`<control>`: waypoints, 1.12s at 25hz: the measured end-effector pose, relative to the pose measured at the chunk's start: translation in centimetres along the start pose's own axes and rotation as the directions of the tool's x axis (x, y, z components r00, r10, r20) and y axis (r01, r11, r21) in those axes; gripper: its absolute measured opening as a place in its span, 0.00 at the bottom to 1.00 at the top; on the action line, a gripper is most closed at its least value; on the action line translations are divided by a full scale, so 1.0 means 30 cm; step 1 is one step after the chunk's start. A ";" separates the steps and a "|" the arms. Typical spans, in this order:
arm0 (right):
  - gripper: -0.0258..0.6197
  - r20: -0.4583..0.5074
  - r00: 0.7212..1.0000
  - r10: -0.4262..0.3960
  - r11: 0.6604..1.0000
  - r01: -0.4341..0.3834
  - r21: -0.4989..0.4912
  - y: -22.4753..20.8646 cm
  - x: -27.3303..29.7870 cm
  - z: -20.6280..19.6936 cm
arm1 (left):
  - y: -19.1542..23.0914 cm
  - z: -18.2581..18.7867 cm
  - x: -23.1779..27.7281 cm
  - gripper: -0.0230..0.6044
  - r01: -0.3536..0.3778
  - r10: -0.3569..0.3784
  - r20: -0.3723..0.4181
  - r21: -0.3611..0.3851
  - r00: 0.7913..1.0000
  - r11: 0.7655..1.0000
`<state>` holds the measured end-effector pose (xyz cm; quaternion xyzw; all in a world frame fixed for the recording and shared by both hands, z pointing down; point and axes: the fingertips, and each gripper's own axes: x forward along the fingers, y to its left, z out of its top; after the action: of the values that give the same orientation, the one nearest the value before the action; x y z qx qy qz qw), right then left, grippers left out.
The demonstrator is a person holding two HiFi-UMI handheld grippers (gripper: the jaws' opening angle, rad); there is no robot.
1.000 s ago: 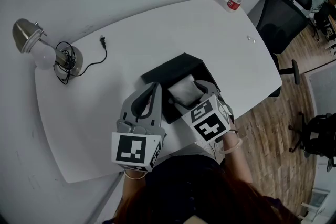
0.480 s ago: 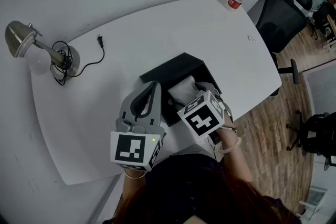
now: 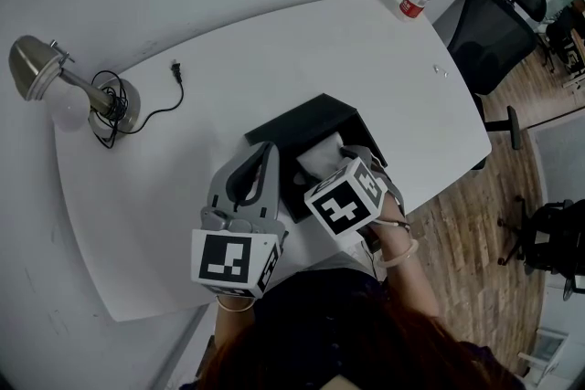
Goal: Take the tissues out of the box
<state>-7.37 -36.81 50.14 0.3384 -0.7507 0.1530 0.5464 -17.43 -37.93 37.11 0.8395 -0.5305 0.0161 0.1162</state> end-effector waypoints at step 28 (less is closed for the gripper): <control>0.48 0.433 0.899 -0.068 0.994 0.022 0.110 -0.027 -0.219 0.061 | -0.058 0.050 -0.110 0.08 -0.035 0.032 0.045 0.055 0.998 0.998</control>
<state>-6.99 -36.25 43.31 0.4089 -0.8370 0.0989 0.3501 -17.47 -34.61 34.84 0.8336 -0.5463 0.0142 0.0808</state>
